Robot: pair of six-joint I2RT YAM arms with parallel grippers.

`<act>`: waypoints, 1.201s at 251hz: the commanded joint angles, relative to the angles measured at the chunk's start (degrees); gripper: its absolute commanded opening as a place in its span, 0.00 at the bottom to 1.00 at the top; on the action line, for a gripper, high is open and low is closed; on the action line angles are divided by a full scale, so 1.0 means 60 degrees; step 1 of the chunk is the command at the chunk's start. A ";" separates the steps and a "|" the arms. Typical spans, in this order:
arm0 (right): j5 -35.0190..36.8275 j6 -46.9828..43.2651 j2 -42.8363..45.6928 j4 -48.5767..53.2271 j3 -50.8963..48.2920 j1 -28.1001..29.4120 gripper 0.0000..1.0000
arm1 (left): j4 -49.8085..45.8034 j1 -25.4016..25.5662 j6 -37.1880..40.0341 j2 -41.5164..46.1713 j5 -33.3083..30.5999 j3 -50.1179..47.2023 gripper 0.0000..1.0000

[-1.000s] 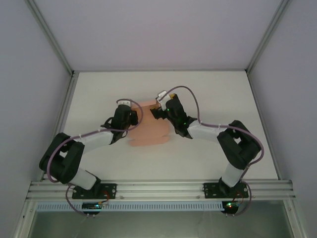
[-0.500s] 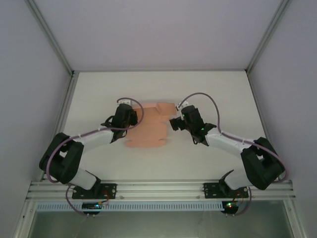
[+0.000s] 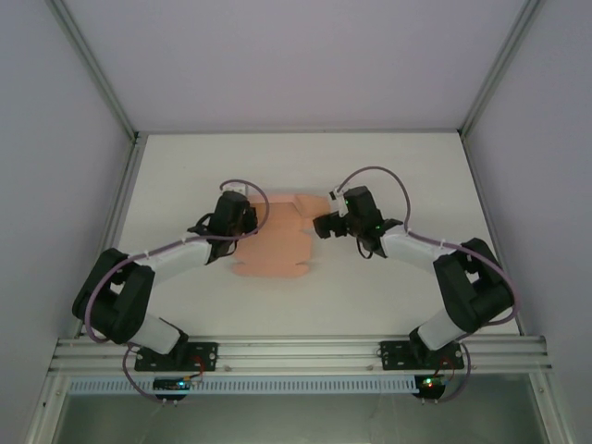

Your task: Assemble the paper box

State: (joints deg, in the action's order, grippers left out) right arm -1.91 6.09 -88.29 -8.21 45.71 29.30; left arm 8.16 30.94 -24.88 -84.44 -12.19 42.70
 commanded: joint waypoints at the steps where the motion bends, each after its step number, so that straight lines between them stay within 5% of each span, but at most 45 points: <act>1: -0.1606 0.0194 0.0038 -0.0978 0.0089 -0.0124 0.99 | -0.0239 0.0001 0.0042 -0.0015 0.0358 0.0463 0.00; 102: -0.2034 0.0659 -0.0973 -0.1713 0.0943 -0.0011 0.99 | -0.0189 0.0001 -0.0216 -0.0252 0.1047 0.0637 0.00; 178: 0.0208 -0.0275 -0.1173 -0.0617 0.1552 0.0808 0.99 | -0.0276 0.0002 -0.0258 -0.0334 0.0928 0.0648 0.00; 234: -0.0041 -0.0307 0.0560 -0.0286 0.0498 0.0374 0.99 | -0.0537 -0.0073 -0.0077 -0.0183 0.0572 0.0543 0.00; 301: -0.1475 -0.0333 0.2987 0.1447 -0.0307 -0.1278 0.99 | -0.0431 -0.0185 0.0391 0.0110 0.0690 0.0344 0.00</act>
State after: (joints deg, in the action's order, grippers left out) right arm -6.48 4.89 -74.81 -6.17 45.25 25.32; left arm 5.78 30.30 -24.91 -85.93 -8.32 44.75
